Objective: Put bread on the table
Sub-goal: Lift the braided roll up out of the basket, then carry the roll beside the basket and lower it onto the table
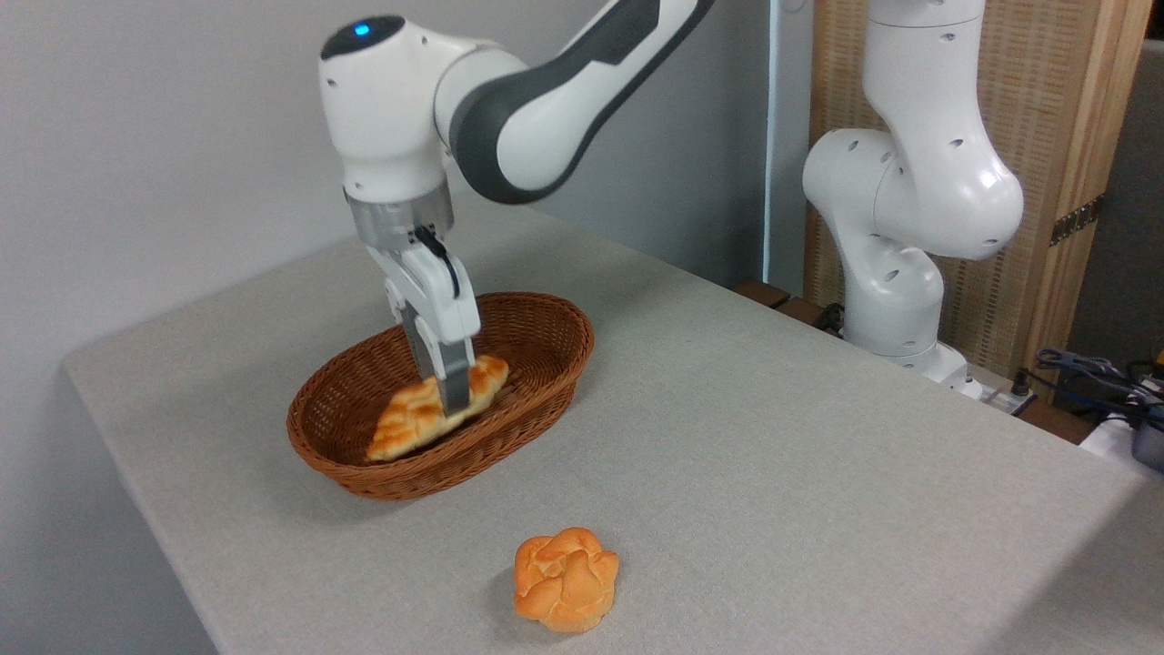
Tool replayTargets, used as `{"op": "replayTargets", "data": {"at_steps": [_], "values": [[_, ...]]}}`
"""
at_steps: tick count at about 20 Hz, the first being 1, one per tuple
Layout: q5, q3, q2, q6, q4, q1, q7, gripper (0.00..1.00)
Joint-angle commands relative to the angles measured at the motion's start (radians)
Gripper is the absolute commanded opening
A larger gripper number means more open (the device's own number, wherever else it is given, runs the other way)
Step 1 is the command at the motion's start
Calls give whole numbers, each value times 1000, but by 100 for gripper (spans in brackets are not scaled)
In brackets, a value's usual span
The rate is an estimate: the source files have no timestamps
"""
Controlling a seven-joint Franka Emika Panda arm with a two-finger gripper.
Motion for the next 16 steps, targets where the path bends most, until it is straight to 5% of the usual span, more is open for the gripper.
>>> {"op": "replayTargets", "data": {"at_steps": [1, 7, 13, 16], "values": [[-54, 1, -4, -115, 93, 0, -9, 36], [-49, 68, -53, -237, 184, 6, 35, 38], [-34, 275, -155, -336, 114, -3, 329, 47], [37, 335, -156, -344, 80, -20, 403, 48]]}}
